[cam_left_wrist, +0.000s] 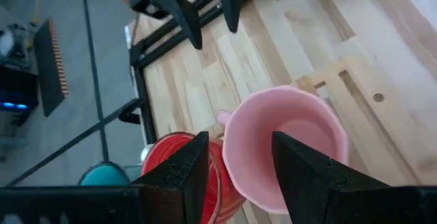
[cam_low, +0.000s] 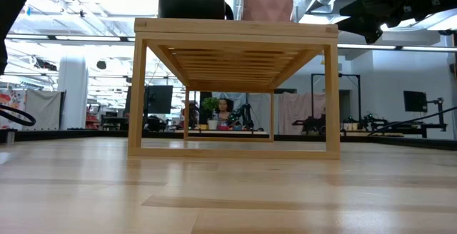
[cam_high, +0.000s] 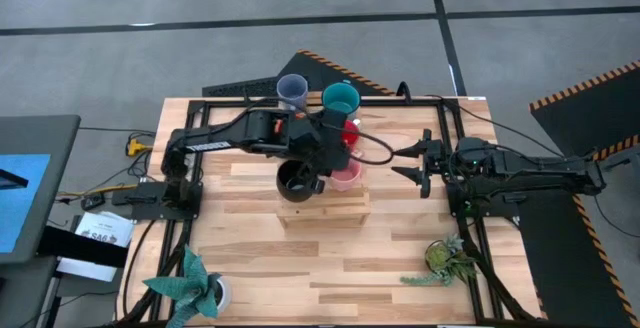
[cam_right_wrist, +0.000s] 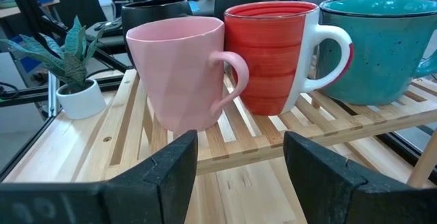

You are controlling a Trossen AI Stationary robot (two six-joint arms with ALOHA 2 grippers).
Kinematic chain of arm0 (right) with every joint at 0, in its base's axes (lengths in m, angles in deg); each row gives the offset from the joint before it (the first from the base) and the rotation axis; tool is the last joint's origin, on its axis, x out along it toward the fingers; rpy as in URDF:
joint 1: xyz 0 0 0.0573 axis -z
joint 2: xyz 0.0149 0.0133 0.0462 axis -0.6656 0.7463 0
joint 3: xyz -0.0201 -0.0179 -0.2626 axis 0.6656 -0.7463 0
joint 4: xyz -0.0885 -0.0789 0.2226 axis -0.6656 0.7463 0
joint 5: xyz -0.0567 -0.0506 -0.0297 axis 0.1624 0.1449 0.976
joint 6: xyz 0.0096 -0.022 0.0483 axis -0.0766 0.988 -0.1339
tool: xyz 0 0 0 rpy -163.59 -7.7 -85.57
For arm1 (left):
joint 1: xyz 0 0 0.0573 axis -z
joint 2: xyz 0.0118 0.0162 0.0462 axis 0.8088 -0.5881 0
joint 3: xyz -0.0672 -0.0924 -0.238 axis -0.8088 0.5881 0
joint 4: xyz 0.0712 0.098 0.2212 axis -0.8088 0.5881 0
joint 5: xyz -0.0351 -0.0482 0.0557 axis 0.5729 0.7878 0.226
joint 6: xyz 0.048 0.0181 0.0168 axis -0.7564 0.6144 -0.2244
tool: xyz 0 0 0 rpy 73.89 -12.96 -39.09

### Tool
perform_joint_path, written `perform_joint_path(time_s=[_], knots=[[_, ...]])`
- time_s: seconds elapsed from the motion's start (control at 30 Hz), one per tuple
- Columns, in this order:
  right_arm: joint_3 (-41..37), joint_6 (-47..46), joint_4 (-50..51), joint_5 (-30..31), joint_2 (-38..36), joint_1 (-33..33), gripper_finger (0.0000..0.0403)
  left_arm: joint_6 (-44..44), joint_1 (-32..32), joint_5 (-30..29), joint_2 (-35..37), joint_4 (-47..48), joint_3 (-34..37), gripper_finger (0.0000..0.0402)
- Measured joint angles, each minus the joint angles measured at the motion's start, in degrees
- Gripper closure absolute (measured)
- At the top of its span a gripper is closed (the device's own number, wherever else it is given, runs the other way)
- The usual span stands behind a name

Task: Place coffee mugs
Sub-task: Return to Home Position

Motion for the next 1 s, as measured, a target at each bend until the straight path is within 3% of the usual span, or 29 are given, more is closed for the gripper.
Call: perform_joint_path(time_s=[0.23,0.43,0.5,0.6,0.77,0.9,1.0], knots=[[0.0,0.0,0.0,0.0,0.0,0.0,0.0159,6.3,2.4,0.0,6.7,3.5,0.1,0.0257],[0.0,0.0,0.0,0.0,0.0,0.0,0.0159,15.1,3.2,12.6,12.8,10.2,0.9,0.0263],[0.0,0.0,0.0,0.0,0.0,0.0,0.0159,15.3,4.9,13.6,14.9,9.0,4.5,0.0269],[0.0,0.0,-0.2,0.0,0.0,0.0,0.0159,14.2,8.1,11.0,19.2,3.4,14.1,0.028],[0.0,-0.2,-0.4,0.0,0.0,-0.1,0.0159,11.8,10.1,6.0,31.8,-6.1,36.4,0.0296],[0.0,-0.2,-0.6,0.0,0.0,-0.1,0.0159,11.3,7.7,3.4,45.9,-18.0,53.1,0.031],[0.0,-0.2,-1.4,0.0,0.0,-0.1,0.0159,10.4,4.5,4.9,57.2,-27.6,63.4,0.032]])
